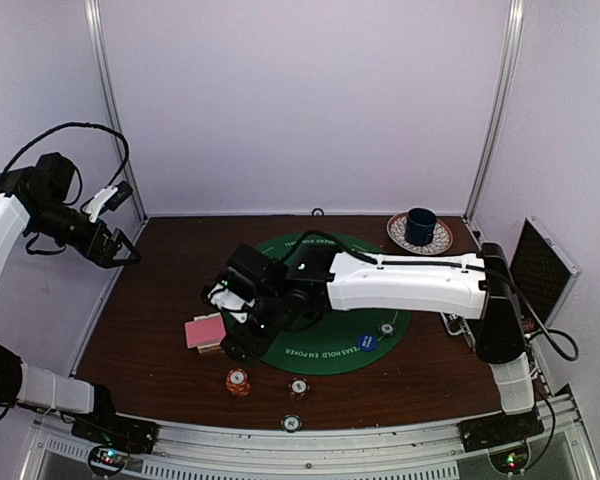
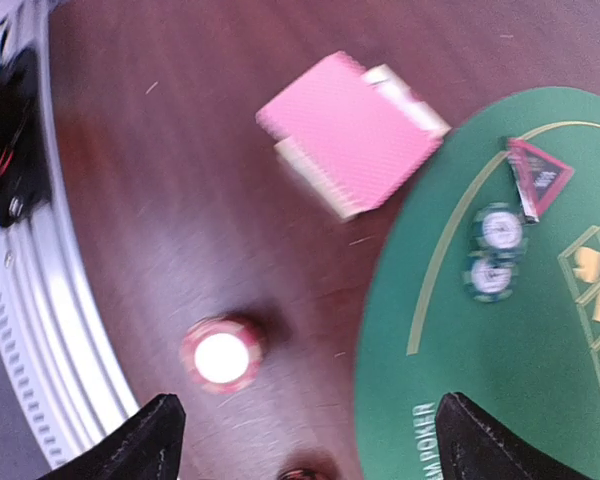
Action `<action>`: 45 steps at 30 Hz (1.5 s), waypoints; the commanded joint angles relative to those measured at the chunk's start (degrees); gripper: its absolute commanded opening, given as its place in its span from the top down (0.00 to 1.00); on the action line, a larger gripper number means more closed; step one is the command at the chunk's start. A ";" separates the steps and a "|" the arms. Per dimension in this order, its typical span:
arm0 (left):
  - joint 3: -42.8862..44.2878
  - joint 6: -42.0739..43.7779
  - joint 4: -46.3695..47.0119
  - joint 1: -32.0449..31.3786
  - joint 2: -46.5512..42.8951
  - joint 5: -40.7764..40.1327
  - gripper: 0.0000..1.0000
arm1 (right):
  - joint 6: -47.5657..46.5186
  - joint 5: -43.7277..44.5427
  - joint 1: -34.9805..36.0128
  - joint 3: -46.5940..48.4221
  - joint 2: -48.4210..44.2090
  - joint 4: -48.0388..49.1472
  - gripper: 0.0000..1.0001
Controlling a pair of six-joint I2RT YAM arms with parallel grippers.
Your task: Distribute texas hold em gaming equipment
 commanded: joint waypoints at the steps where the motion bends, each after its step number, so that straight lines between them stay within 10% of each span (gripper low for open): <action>1: 1.25 0.72 -0.36 0.18 -1.26 0.56 0.02 | -0.70 -2.64 2.08 -0.55 1.98 -2.31 0.07; 19: 2.65 0.43 -1.18 0.18 -1.48 1.12 0.02 | -3.42 -8.72 3.39 11.75 15.56 -6.51 0.06; 45: 2.91 0.61 -1.13 0.18 -1.76 0.52 0.02 | -3.19 -10.73 3.49 11.71 17.04 -7.00 0.35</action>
